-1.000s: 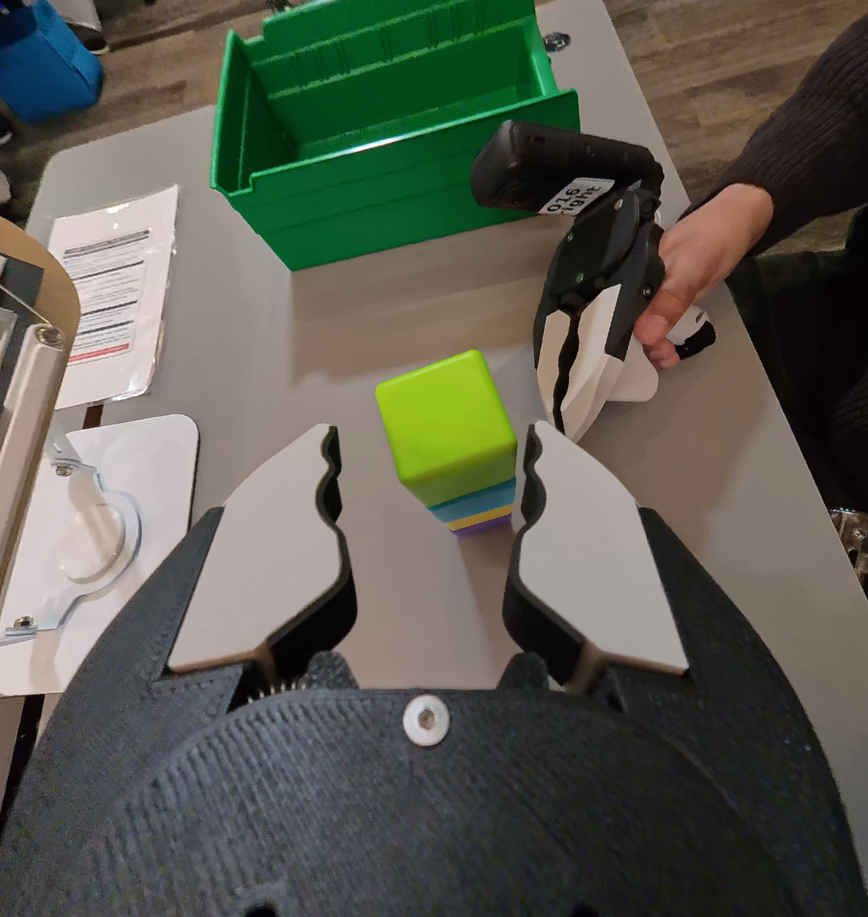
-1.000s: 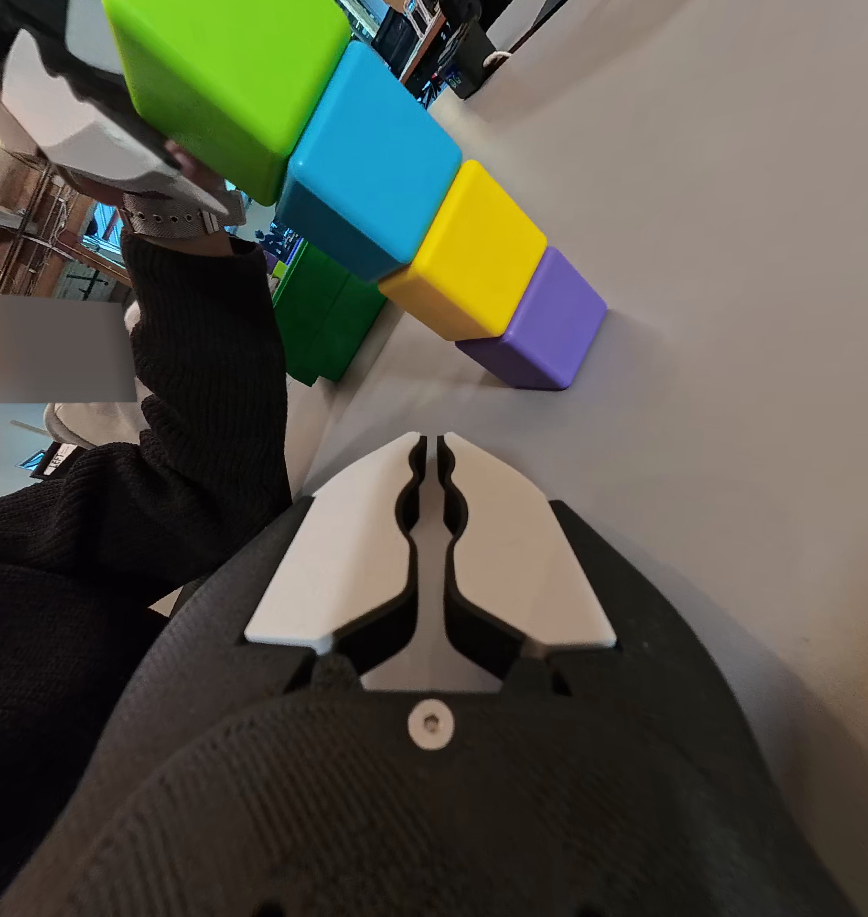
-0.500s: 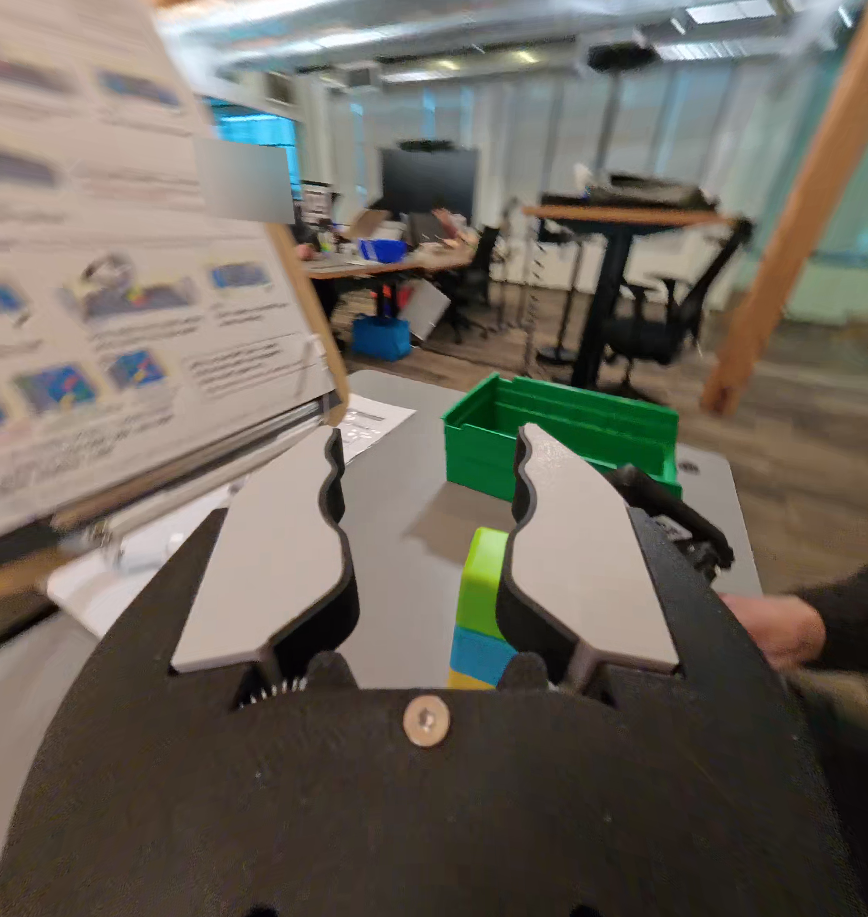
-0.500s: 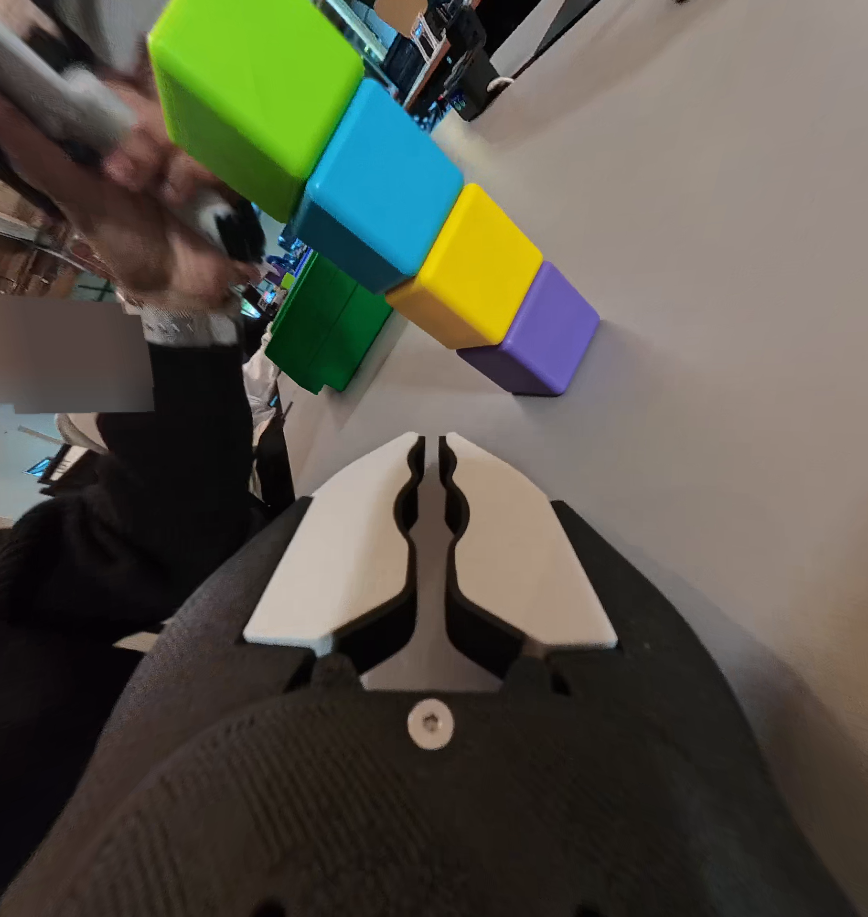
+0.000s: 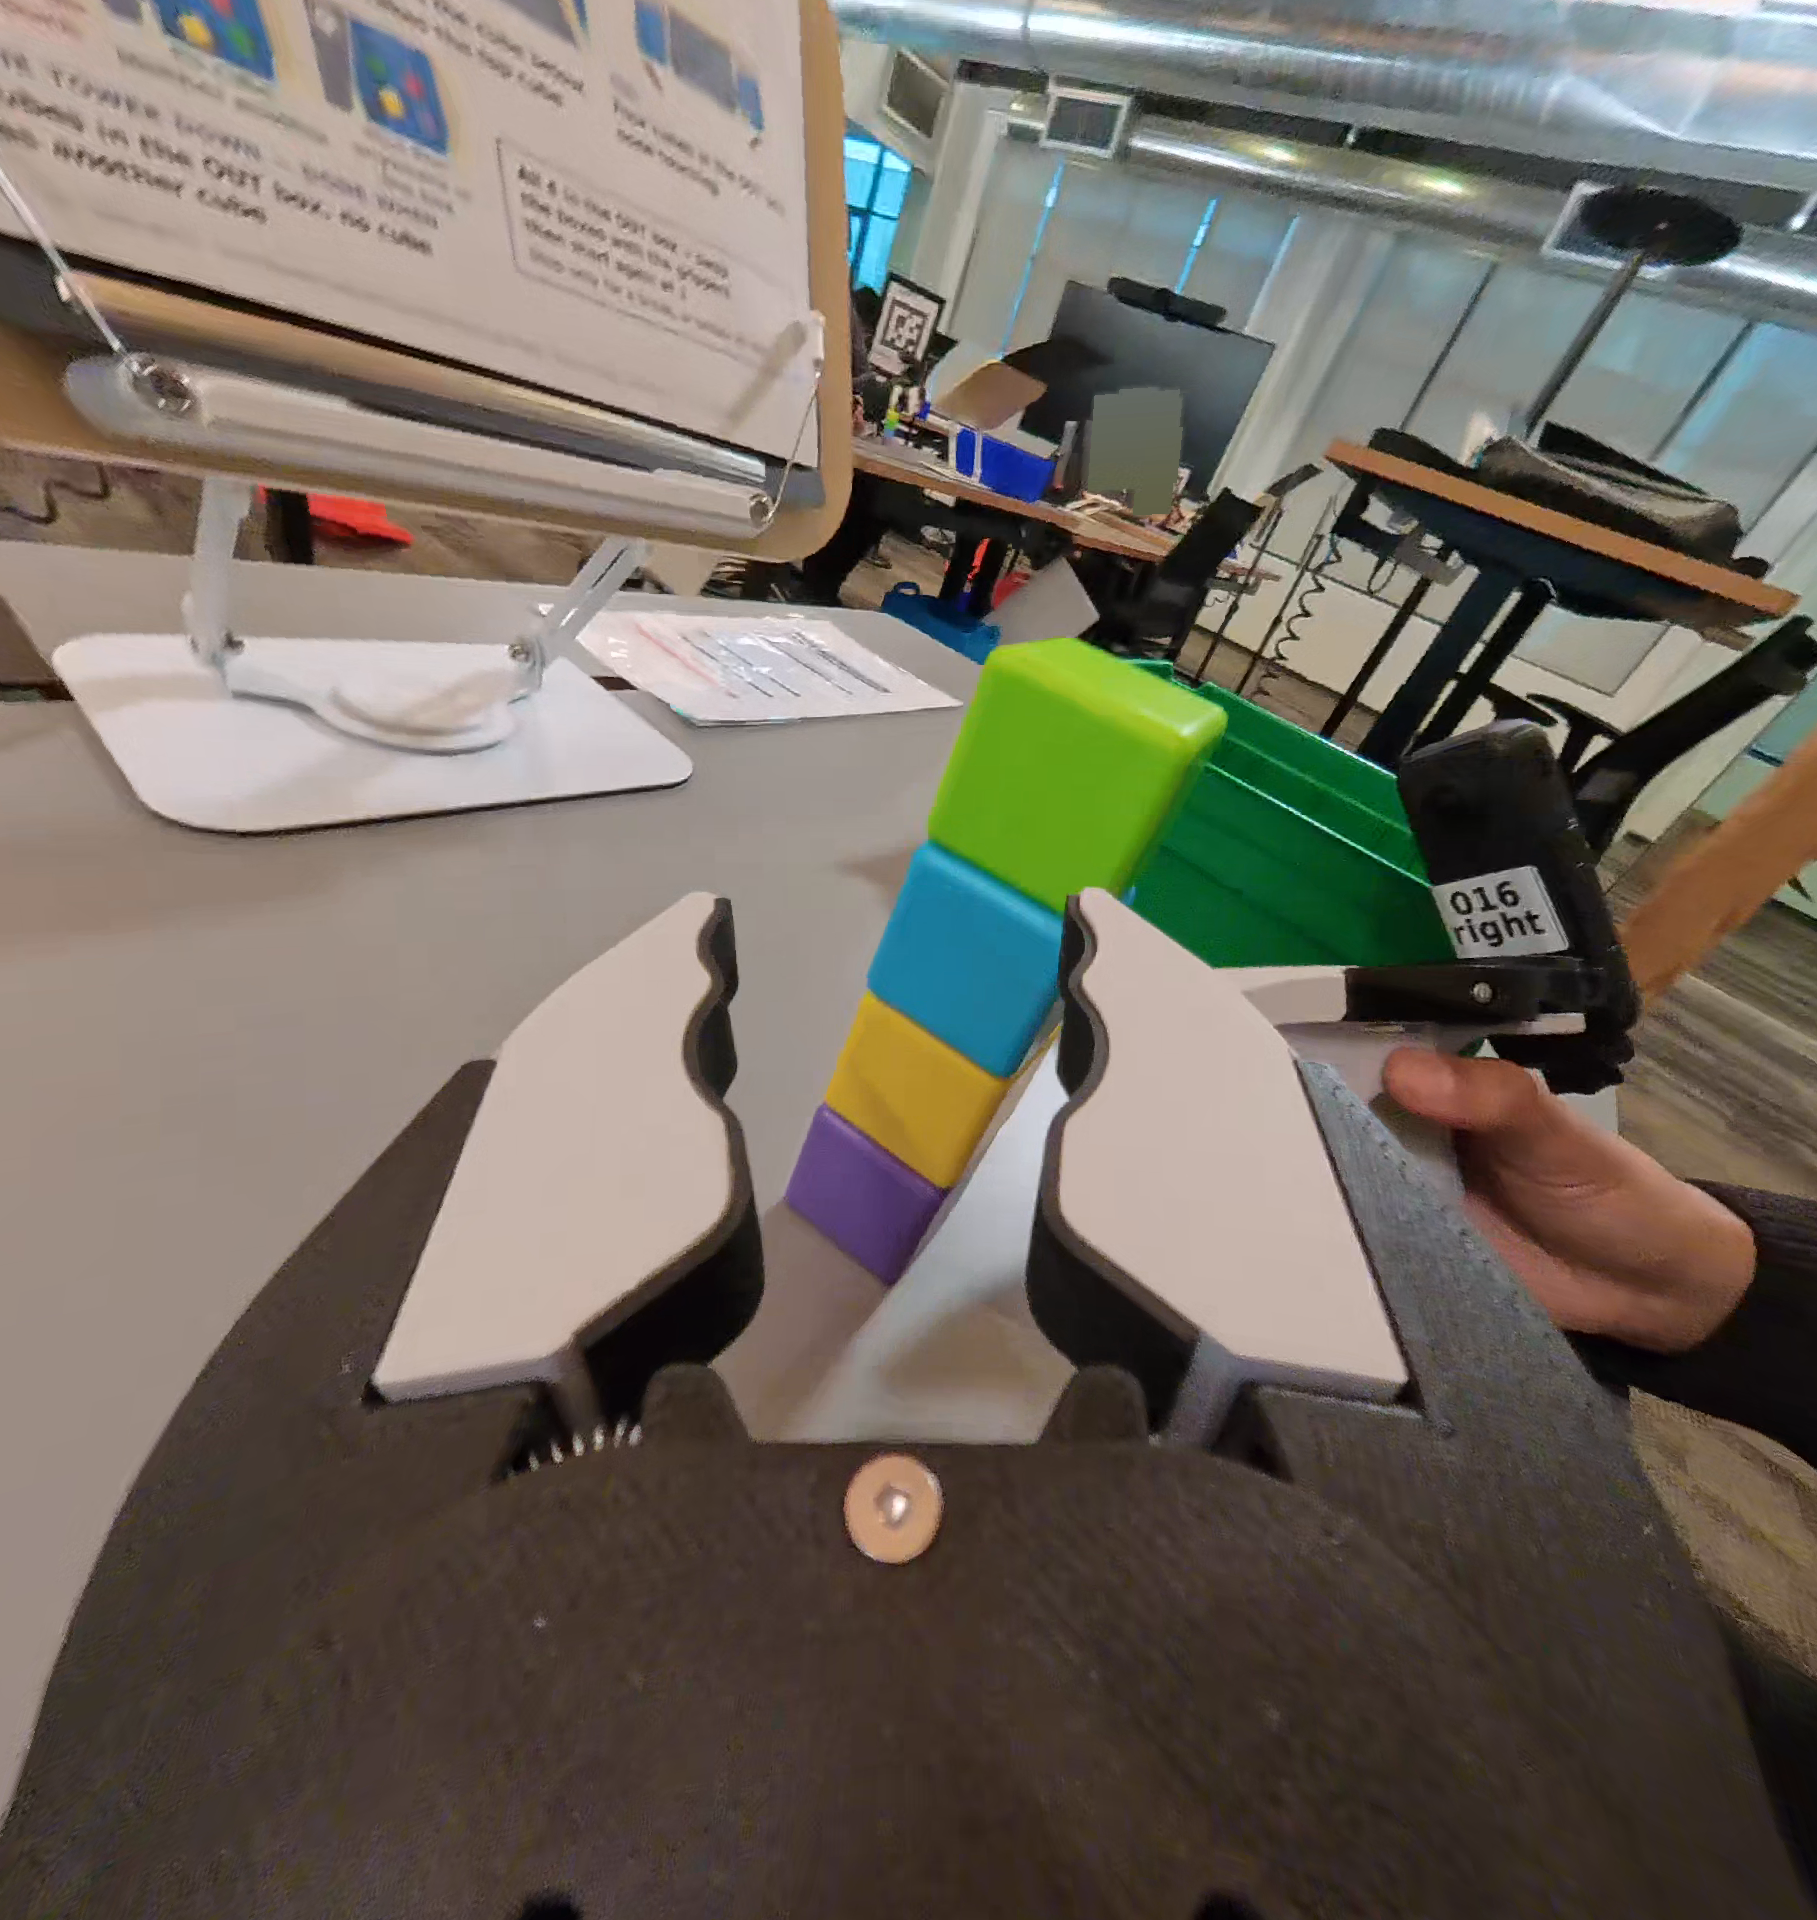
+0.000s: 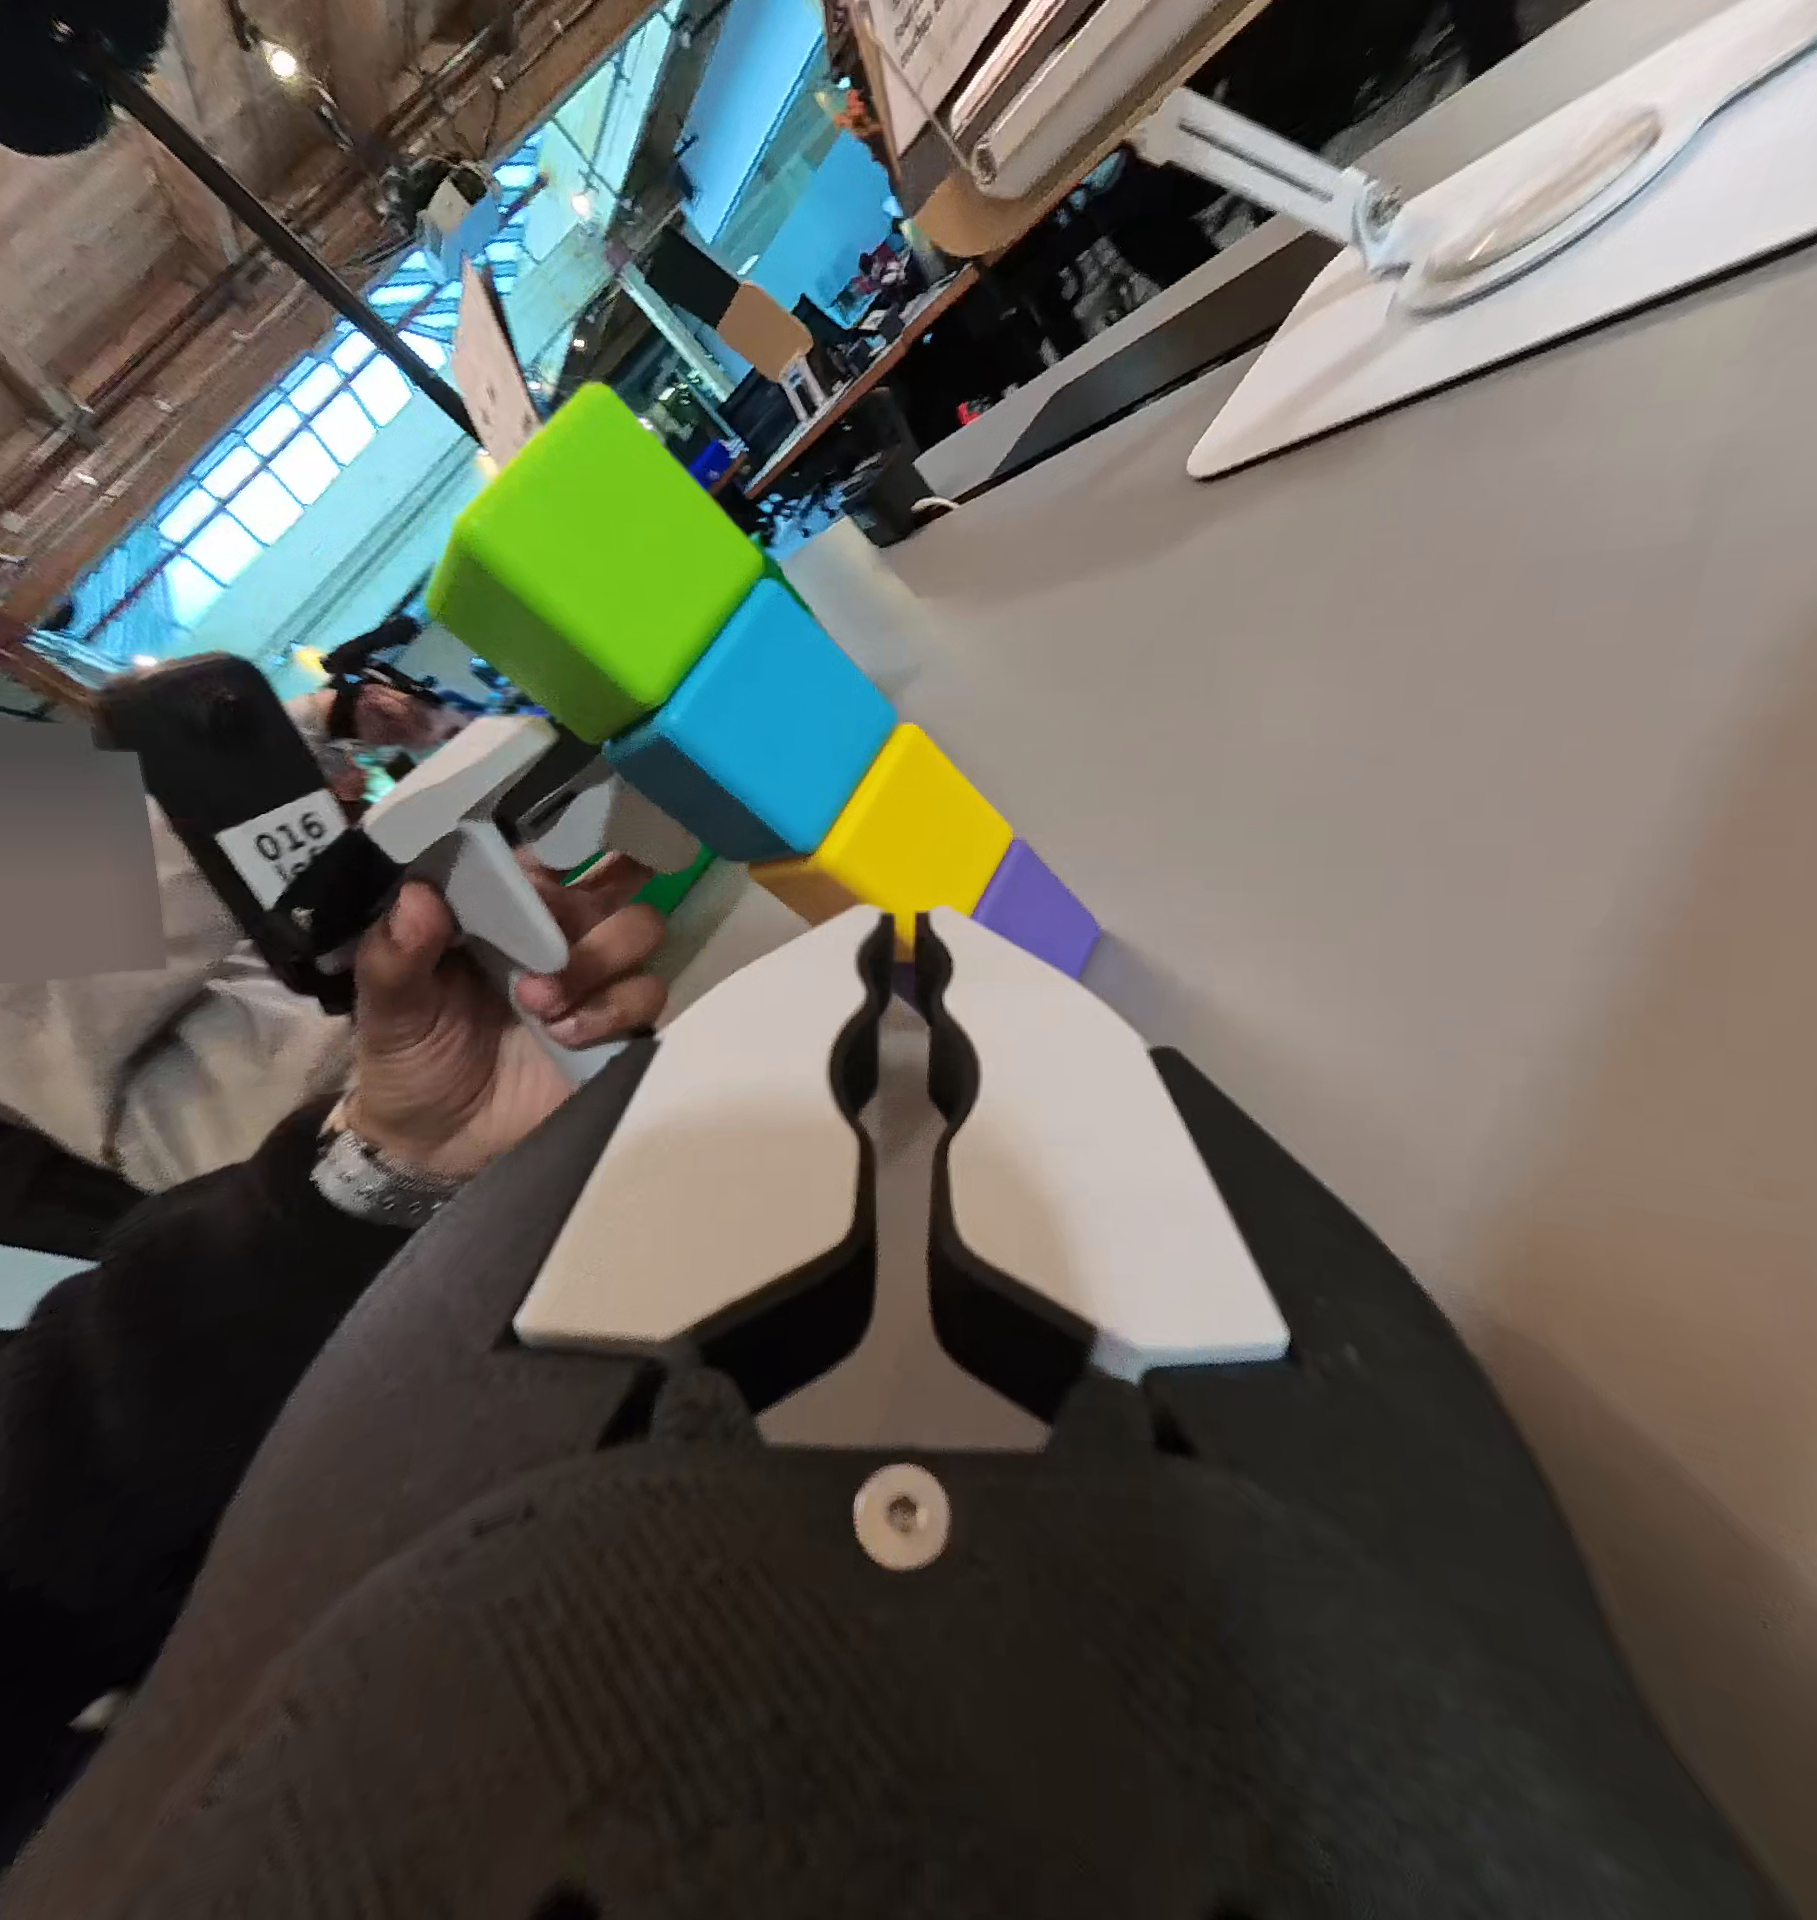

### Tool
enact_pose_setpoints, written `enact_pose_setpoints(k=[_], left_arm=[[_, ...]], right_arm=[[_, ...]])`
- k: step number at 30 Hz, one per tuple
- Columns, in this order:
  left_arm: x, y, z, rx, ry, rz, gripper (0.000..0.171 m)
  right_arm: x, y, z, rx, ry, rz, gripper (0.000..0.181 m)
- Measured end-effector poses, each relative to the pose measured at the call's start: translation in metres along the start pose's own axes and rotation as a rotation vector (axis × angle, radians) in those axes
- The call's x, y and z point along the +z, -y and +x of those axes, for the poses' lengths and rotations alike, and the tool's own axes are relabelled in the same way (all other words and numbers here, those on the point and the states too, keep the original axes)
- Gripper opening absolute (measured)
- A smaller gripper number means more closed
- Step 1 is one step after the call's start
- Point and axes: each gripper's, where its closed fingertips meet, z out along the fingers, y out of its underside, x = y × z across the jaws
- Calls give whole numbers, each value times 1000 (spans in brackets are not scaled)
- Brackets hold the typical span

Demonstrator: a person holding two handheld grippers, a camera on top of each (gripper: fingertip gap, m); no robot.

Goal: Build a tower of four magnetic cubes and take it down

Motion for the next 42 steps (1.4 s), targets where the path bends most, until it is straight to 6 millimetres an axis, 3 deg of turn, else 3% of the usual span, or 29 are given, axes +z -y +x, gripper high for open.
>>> enact_pose_setpoints(k=[6,11,18,22,32,42], left_arm=[[-6,-23,2,-80,-53,-80,57],[-6,-40,14,-122,-99,-151,28],[12,-58,23,13,-65,-230,39],[14,-61,25,120,-33,-241,41],[22,-61,23,221,60,-240,42],[20,-59,18,147,52,-226,34]], right_arm=[[15,3,6,-149,-132,25,0],[26,5,11,-192,-200,36,0],[38,16,30,-149,-274,48,0],[48,14,28,-101,-221,39,0],[54,11,16,-191,-183,10,0],[55,9,13,-215,-190,3,0]])
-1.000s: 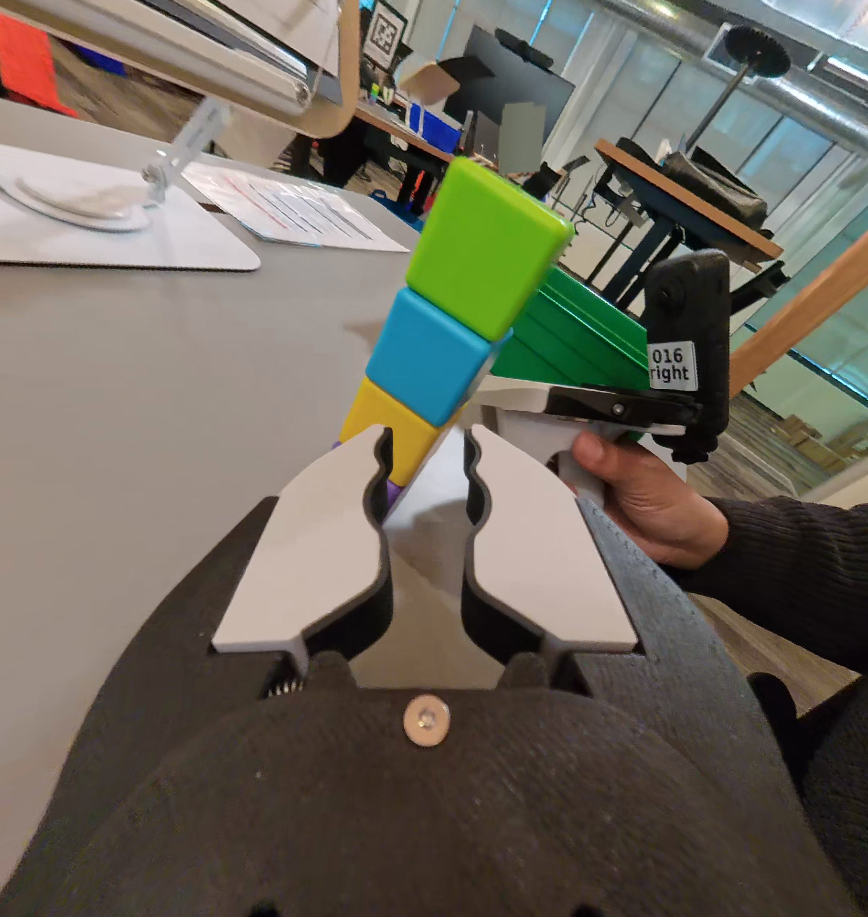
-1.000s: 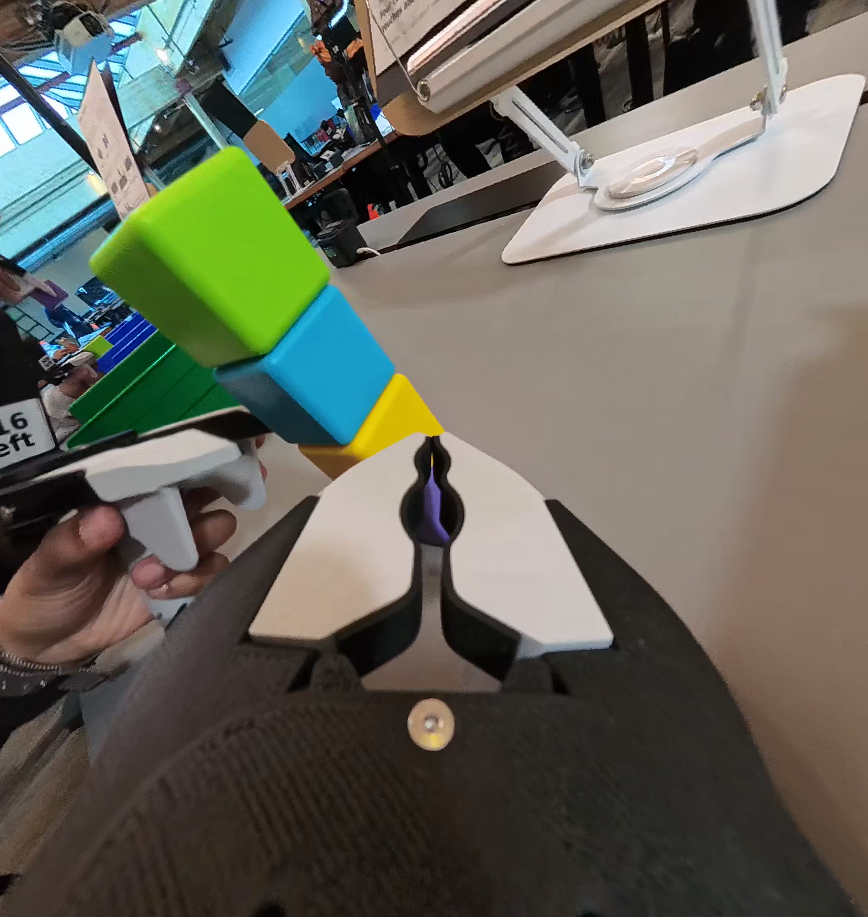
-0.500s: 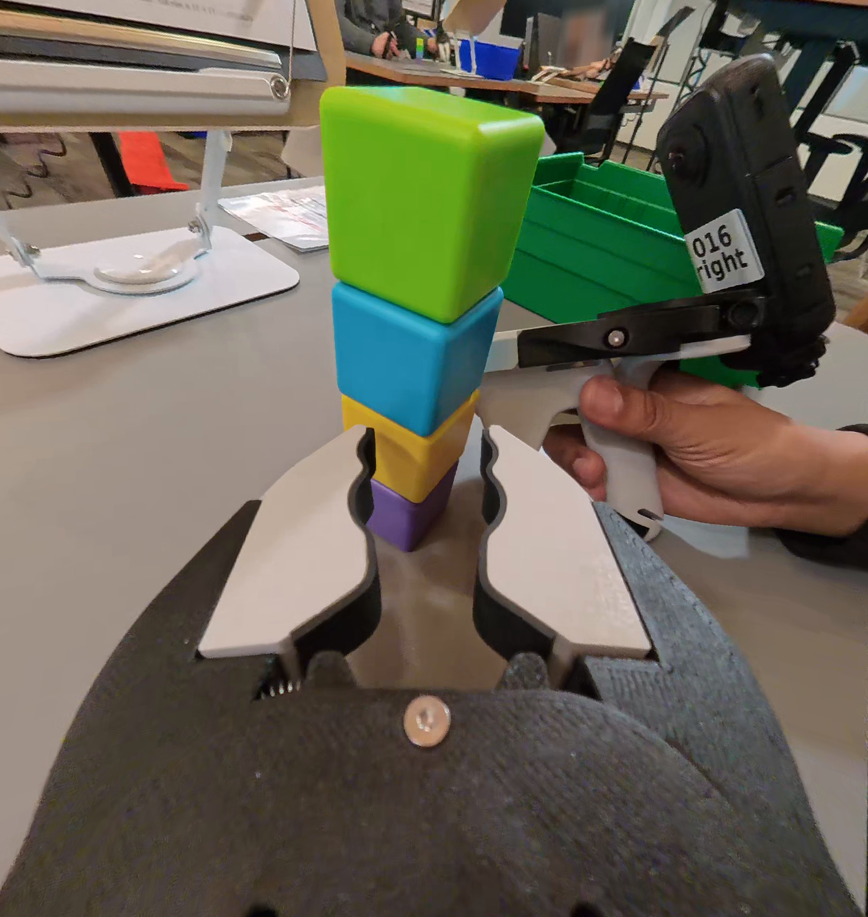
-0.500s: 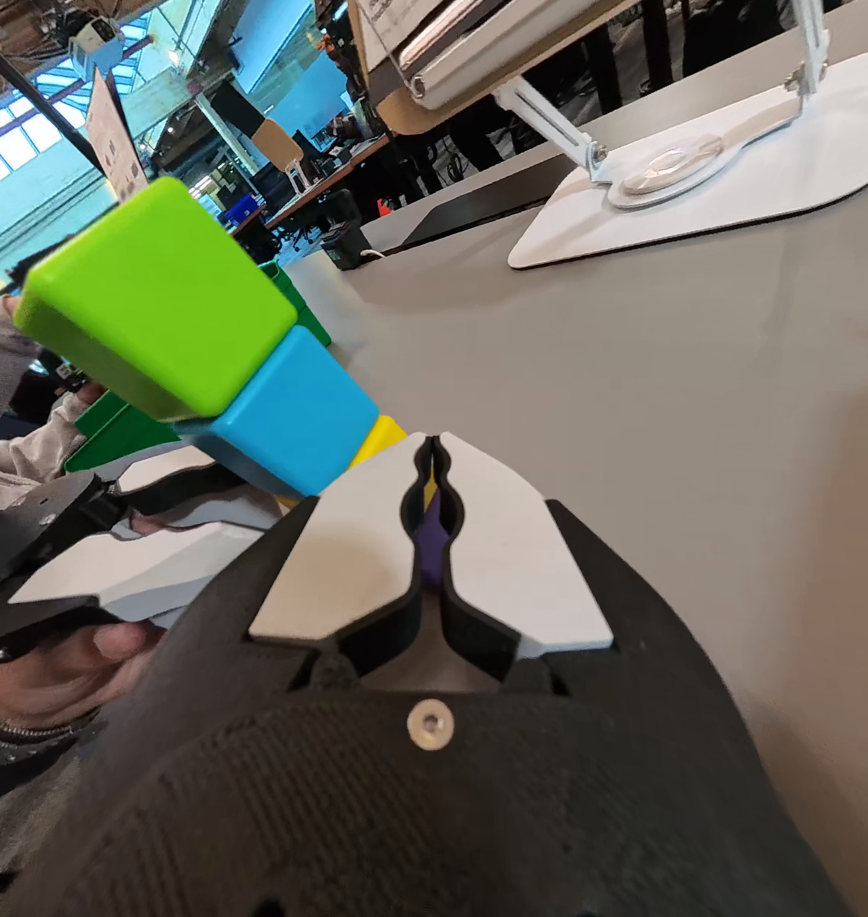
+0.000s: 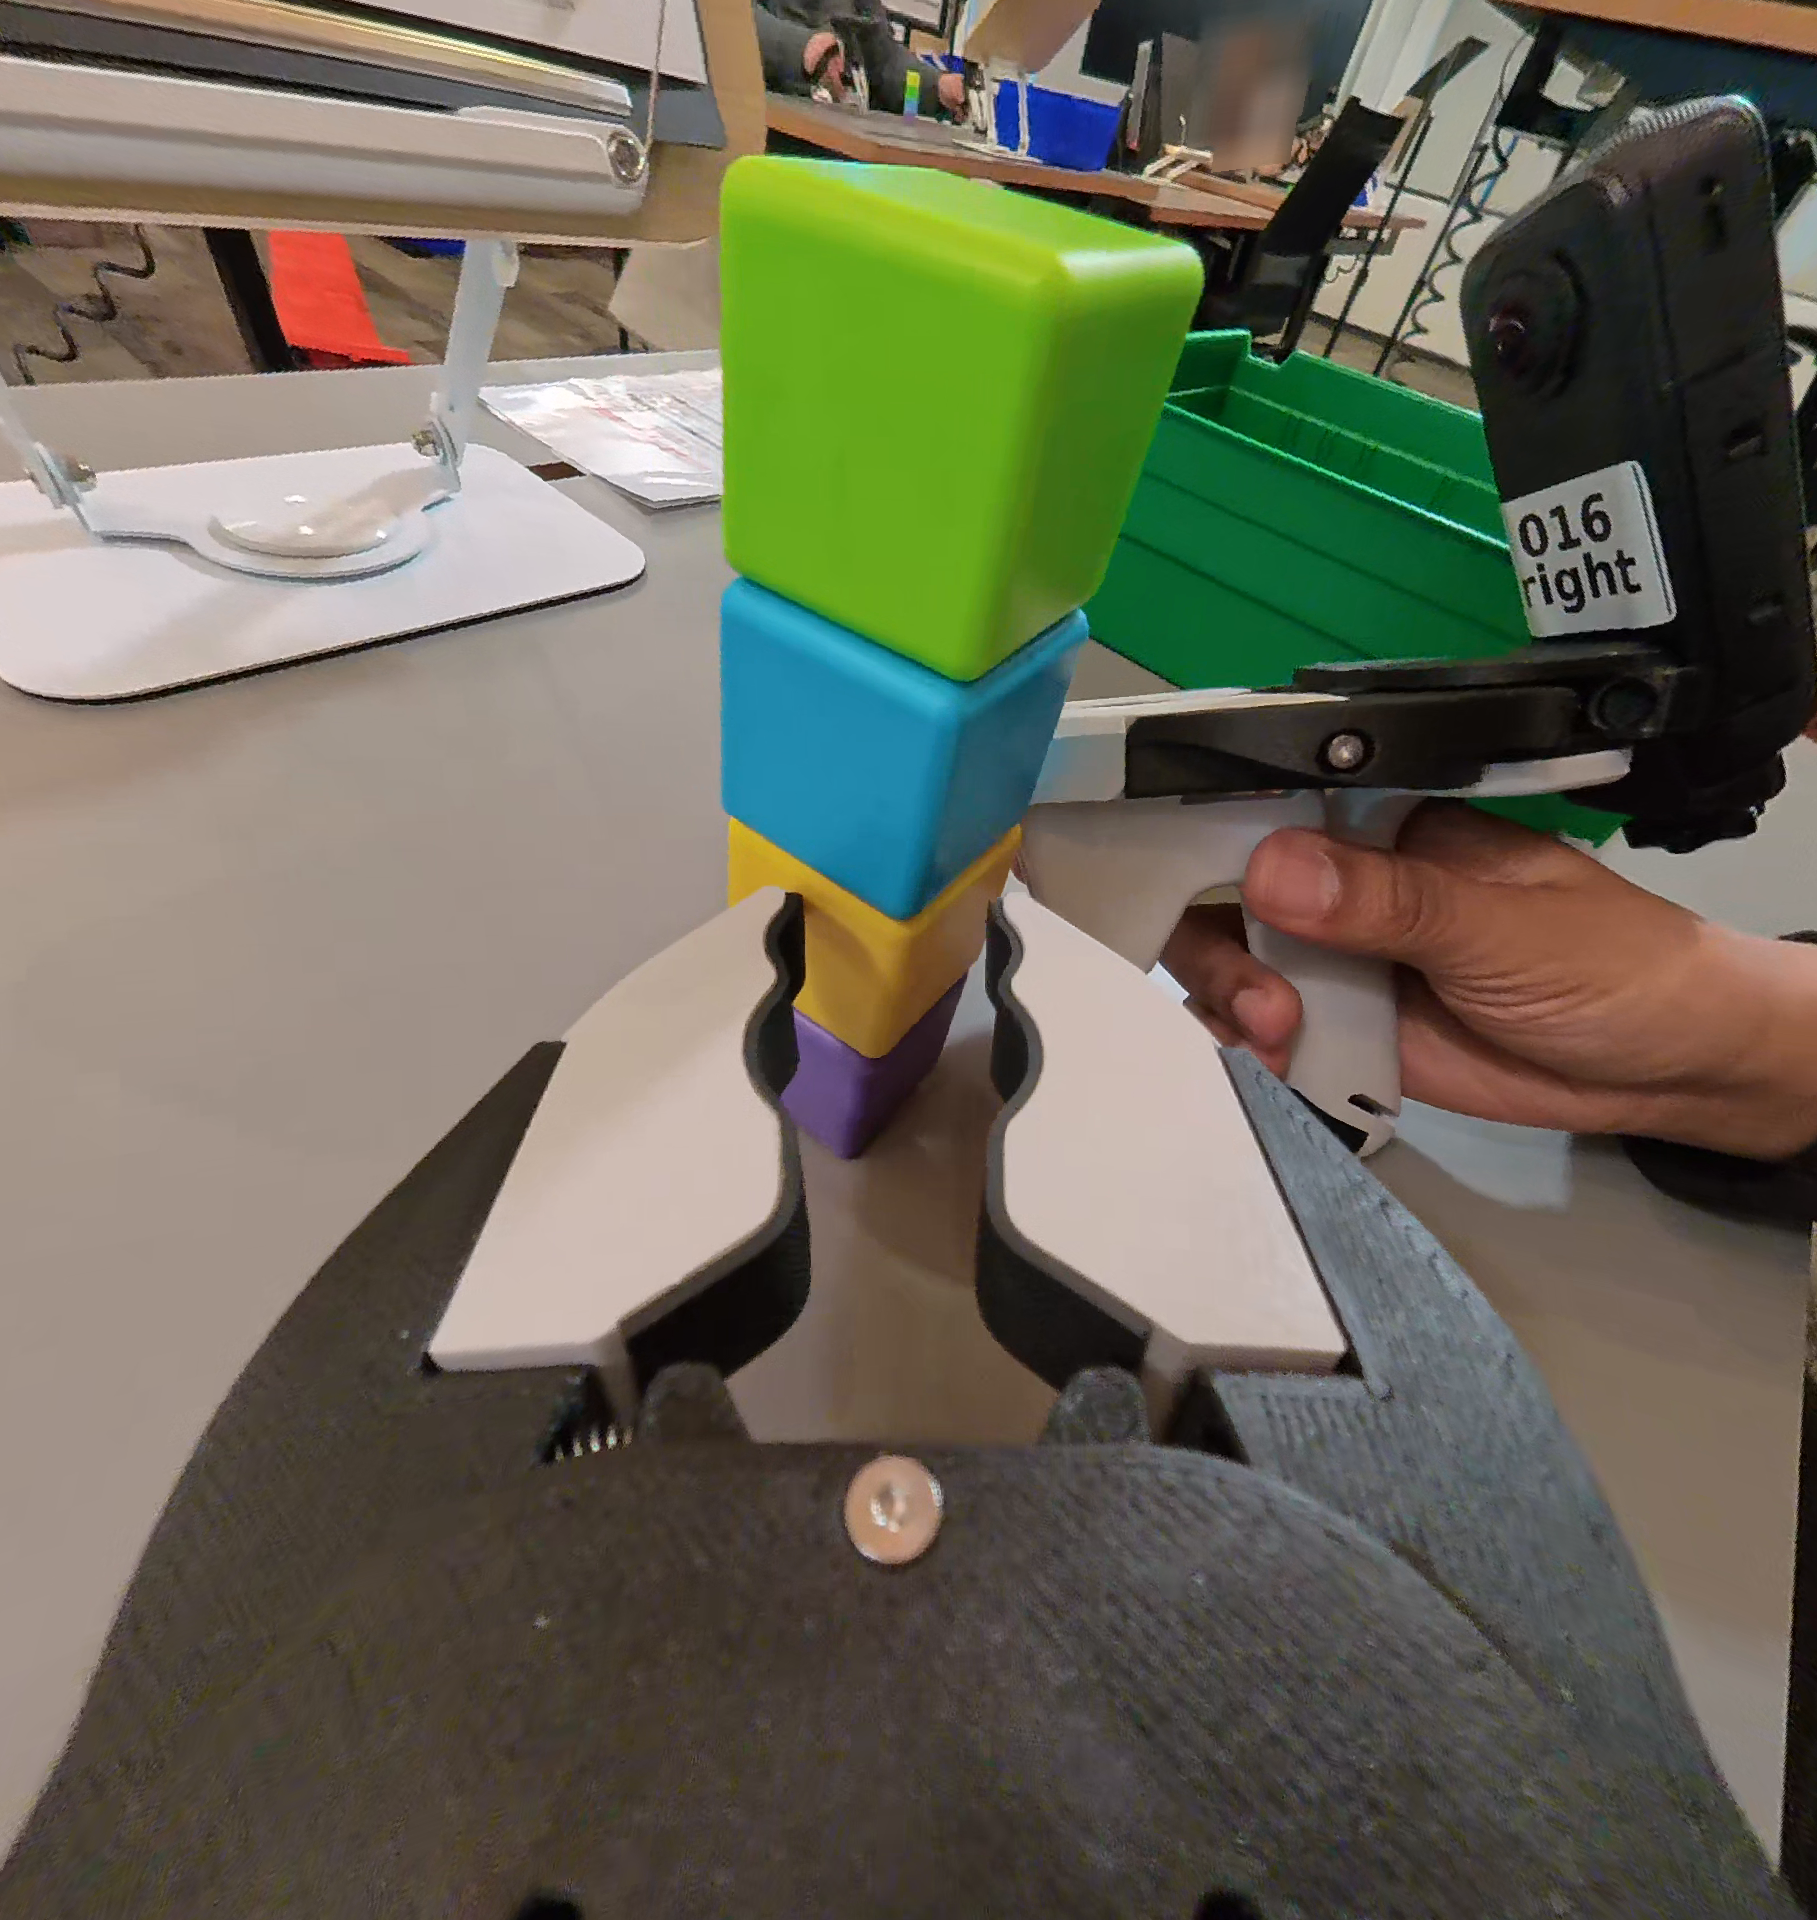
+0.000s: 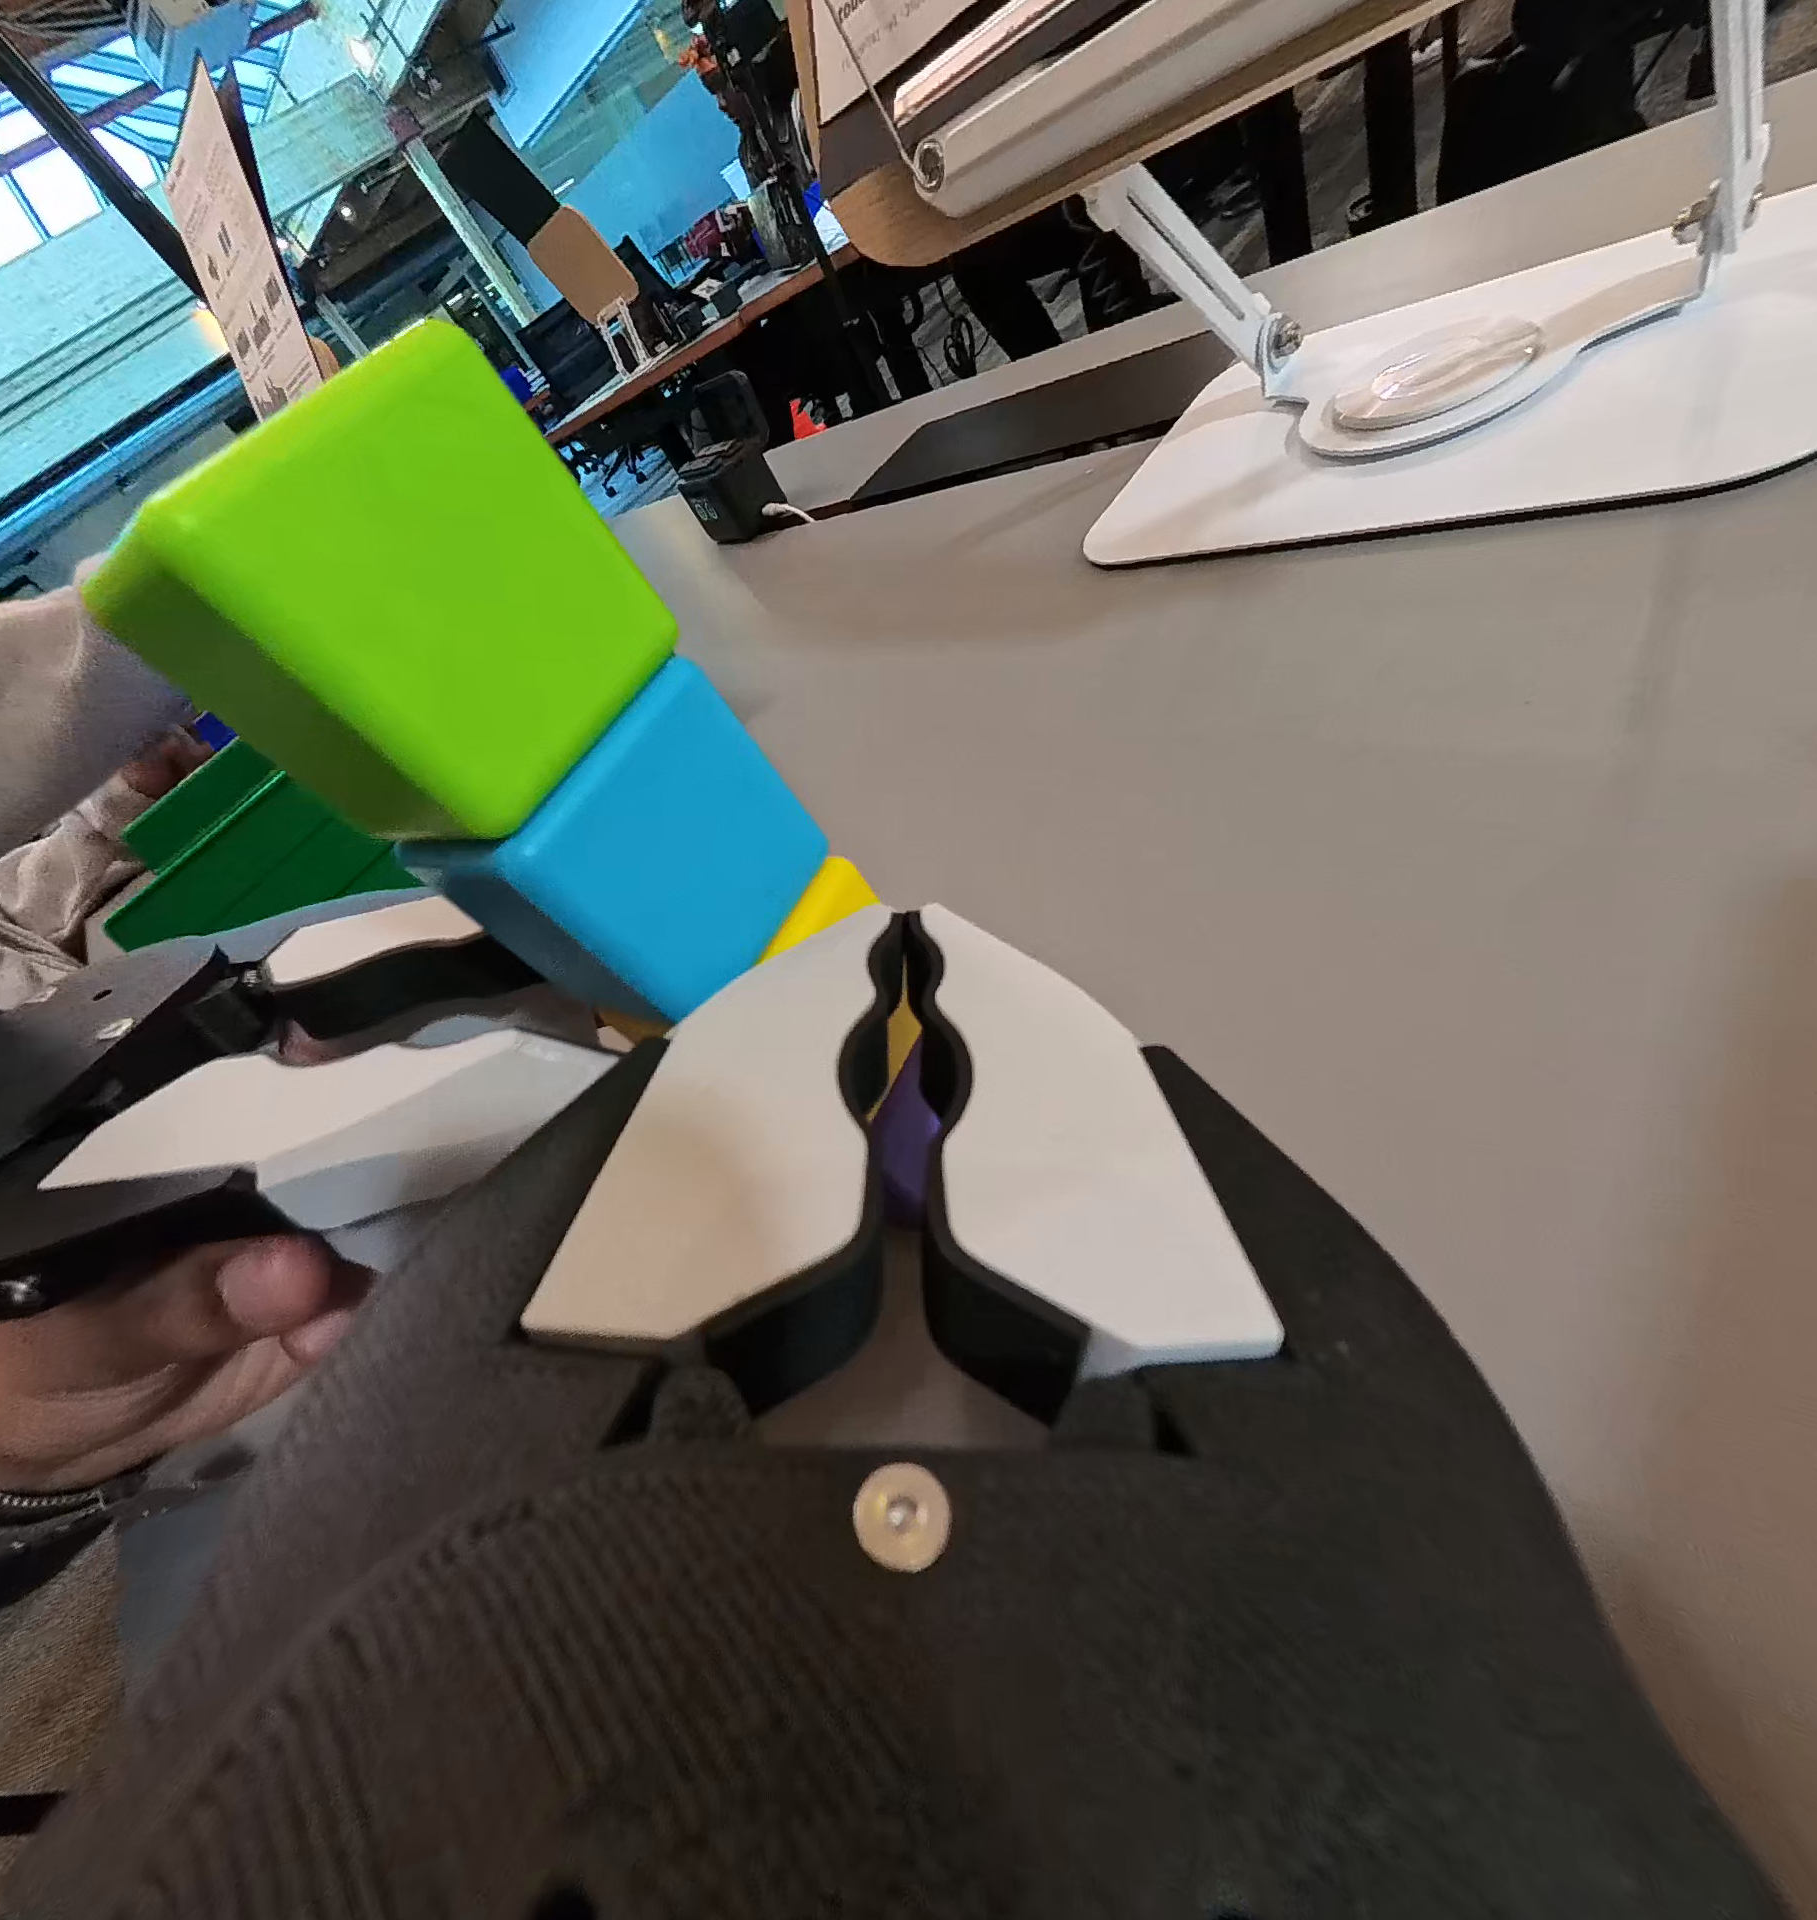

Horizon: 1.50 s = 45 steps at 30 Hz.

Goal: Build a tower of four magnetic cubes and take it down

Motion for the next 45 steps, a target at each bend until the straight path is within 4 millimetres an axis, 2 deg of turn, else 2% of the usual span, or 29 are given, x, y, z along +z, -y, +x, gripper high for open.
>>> enact_pose_setpoints(k=[6,12,17,20,25,31,35,41,45], left_arm=[[0,1,0,-22,-13,6,35],[-2,-3,9,7,-44,-16,37],[-4,-8,8,28,-55,-54,44],[-4,-8,0,-6,-41,-56,48],[-3,-8,-7,-26,-44,-65,65],[1,-6,-7,28,-68,-68,70],[4,2,3,54,-141,-20,82],[6,17,12,101,-178,62,84],[12,22,13,60,-188,91,97]], right_arm=[[0,-1,0,16,18,-6,0],[-4,-3,1,24,34,-23,0],[-12,-3,15,59,-6,-34,0],[-16,-14,20,122,-2,-102,0],[-21,-29,12,190,72,-177,0],[-33,-31,8,222,118,-161,0],[-40,-30,11,247,116,-146,0],[-49,-30,15,256,115,-133,0],[-55,-31,14,260,127,-134,0]])
